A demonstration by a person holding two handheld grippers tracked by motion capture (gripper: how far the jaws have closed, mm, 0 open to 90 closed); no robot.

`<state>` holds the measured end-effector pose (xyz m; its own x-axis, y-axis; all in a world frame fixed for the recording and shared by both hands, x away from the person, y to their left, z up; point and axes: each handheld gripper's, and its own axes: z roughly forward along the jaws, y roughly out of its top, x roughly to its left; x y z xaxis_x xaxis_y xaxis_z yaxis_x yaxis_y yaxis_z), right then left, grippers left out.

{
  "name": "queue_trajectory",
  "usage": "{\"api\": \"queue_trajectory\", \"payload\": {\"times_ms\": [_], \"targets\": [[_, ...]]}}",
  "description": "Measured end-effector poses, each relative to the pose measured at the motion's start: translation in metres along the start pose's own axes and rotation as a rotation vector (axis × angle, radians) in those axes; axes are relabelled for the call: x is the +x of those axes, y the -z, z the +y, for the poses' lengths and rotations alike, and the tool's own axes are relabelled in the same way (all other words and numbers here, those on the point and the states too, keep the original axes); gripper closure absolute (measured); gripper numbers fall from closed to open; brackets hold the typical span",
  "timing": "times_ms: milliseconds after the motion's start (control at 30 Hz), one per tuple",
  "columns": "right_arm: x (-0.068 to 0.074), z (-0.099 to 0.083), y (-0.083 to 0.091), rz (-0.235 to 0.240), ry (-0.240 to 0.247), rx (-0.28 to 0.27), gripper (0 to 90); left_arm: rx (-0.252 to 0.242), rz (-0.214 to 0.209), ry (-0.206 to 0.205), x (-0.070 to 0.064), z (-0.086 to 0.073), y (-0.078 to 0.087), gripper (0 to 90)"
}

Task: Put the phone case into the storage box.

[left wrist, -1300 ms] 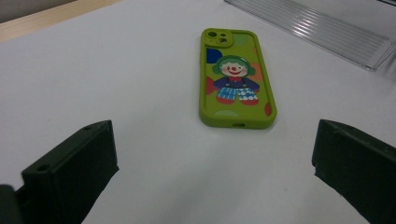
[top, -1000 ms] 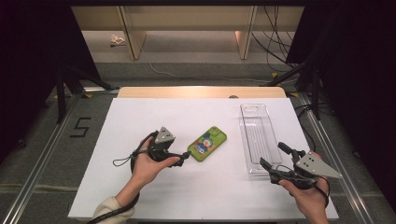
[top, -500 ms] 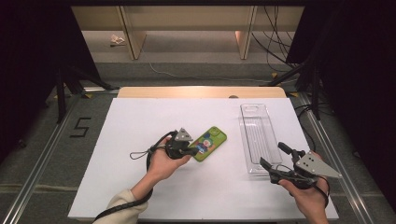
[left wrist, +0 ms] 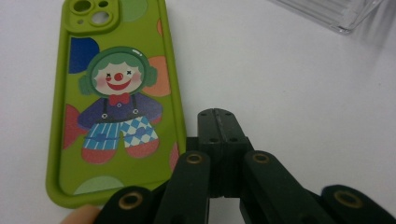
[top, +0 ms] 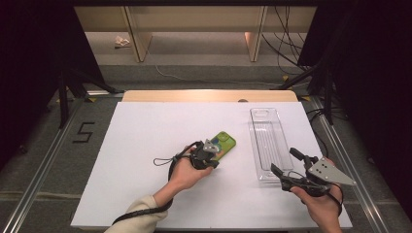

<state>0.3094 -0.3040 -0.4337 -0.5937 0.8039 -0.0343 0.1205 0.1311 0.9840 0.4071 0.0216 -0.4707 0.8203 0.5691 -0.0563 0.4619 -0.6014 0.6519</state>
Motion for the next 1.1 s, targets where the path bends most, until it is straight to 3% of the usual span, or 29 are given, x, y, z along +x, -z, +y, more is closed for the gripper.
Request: {"api": "queue_trajectory", "payload": {"times_ms": [433, 767, 933, 1100], "targets": [[0.0, 0.0, 0.0, 0.002, 0.001, 0.004, 15.9, 0.038, 0.03, 0.015, 0.007, -0.006, -0.007, 90.0], [0.0, 0.0, 0.0, 0.004, 0.001, 0.004, 16.0, 0.033, 0.05, 0.046, 0.015, -0.01, -0.004, 90.0], [0.0, -0.001, -0.001, 0.004, 0.001, 0.004, 15.9, 0.037, 0.05, 0.041, 0.015, -0.009, -0.004, 90.0], [0.0, 0.0, 0.0, 0.005, 0.001, 0.001, 16.1, 0.027, 0.019, 0.061, 0.016, -0.011, -0.002, 89.5]]}}
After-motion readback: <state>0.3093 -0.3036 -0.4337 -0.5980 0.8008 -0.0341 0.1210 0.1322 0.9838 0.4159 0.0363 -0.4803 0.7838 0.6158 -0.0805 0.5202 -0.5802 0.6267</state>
